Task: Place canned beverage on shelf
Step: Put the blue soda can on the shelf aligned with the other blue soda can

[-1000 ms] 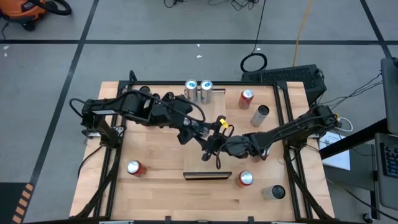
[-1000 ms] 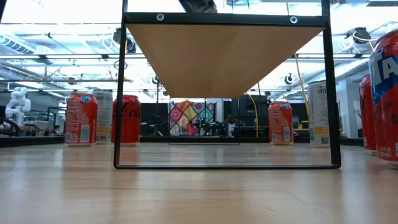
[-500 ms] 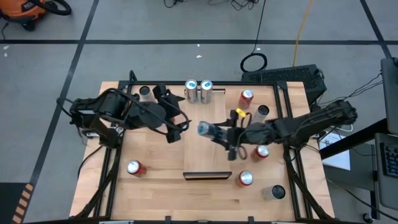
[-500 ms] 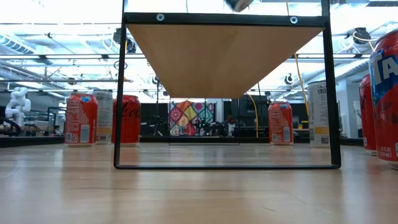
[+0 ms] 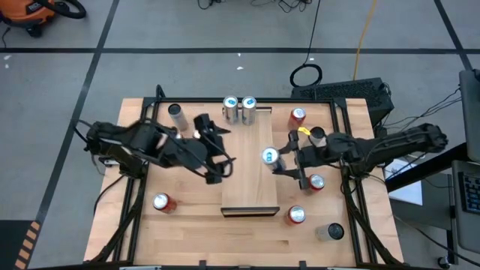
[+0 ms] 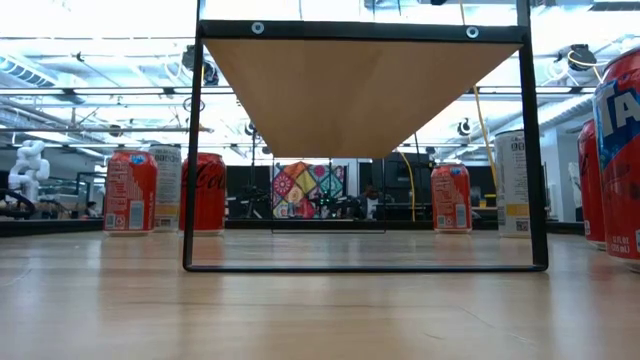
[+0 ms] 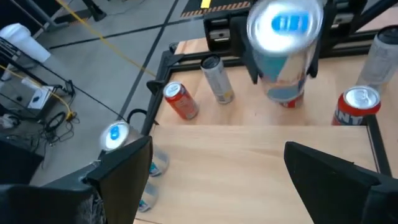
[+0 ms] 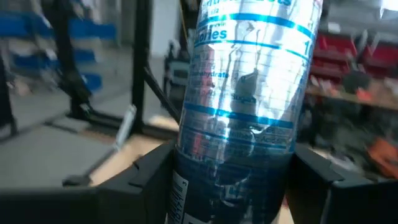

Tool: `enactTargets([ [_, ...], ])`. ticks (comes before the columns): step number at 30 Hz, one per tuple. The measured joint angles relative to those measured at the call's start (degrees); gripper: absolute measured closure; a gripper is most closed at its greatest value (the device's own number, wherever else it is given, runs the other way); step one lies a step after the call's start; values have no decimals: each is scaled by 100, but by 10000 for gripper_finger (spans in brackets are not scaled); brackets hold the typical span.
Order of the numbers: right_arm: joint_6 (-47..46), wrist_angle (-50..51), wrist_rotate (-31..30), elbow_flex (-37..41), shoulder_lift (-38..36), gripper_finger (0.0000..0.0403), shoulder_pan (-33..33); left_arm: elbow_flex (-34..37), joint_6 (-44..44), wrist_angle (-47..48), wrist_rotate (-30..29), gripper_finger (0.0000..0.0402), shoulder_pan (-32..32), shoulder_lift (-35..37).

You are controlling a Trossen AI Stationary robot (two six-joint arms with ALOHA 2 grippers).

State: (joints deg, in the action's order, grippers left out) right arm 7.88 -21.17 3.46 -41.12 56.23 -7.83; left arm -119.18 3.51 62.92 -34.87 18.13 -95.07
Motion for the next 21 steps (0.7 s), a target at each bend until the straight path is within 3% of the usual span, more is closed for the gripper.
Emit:
enactTargets([
  [9, -124, -1651, 994, 595, 175, 188, 302, 1848, -292, -2721, 26, 36, -4, -2],
  [18, -120, -2305, 1228, 594, 428, 188, 375, 3708, -230, -5651, 48, 36, -49, 26],
  [21, -122, -2426, 1231, 592, 515, 188, 375, 4134, -191, -6609, 345, 36, -94, 31],
])
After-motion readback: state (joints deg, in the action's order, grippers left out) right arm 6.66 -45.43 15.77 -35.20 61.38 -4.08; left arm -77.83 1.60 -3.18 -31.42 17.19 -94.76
